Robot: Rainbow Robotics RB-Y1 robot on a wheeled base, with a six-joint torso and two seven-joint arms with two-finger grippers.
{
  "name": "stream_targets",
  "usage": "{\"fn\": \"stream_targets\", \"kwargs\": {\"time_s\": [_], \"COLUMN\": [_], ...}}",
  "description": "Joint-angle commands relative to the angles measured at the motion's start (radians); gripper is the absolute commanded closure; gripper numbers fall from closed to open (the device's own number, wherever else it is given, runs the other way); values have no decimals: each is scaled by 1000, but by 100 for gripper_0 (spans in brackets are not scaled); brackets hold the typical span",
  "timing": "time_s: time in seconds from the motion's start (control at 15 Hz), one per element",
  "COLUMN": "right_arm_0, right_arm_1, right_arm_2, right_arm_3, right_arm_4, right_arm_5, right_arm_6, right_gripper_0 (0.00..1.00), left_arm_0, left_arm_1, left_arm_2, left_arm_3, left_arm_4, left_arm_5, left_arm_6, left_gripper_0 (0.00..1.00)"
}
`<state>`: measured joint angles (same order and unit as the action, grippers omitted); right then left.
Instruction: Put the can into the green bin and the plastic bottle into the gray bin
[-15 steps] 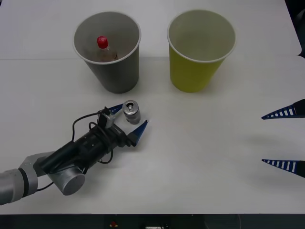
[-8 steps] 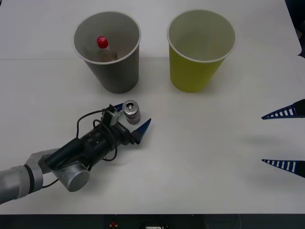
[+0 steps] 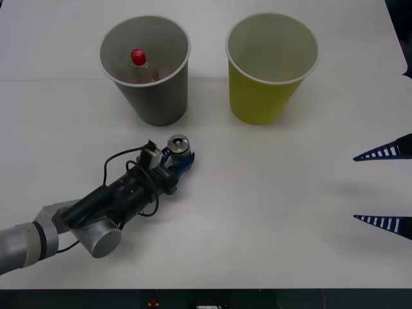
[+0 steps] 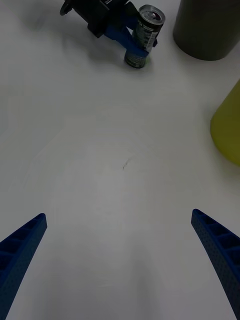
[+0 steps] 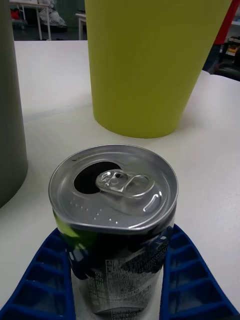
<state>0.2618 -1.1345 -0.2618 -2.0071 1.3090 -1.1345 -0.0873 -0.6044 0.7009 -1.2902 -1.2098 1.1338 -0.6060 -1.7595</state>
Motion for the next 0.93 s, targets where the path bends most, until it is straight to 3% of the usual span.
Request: {"fn": "stream_targets", "kwargs": {"time_s": [0.07, 0.47, 0.8, 0.93], "right_arm_0": [0, 0, 0, 0], "right_arm_1": [0, 0, 0, 0], "right_arm_2": [0, 0, 0, 0], "right_arm_3": [0, 0, 0, 0], "right_arm_4": [0, 0, 0, 0], "right_arm_5": [0, 0, 0, 0], "right_arm_6": [0, 0, 0, 0], "right_gripper_0": [0, 0, 0, 0], "left_arm_0": [2, 20, 133, 161], "left_arm_1": [6, 112, 186, 209], "left_arm_2": [2, 23, 227, 279], "left_arm_3": [-7, -131, -287, -326], "left_arm_4": [-5, -43, -218, -307], "left_arm_5": [2, 46, 235, 267], "left_arm_6": [0, 11, 58, 146], "left_gripper_0": [100, 100, 100, 100]}}
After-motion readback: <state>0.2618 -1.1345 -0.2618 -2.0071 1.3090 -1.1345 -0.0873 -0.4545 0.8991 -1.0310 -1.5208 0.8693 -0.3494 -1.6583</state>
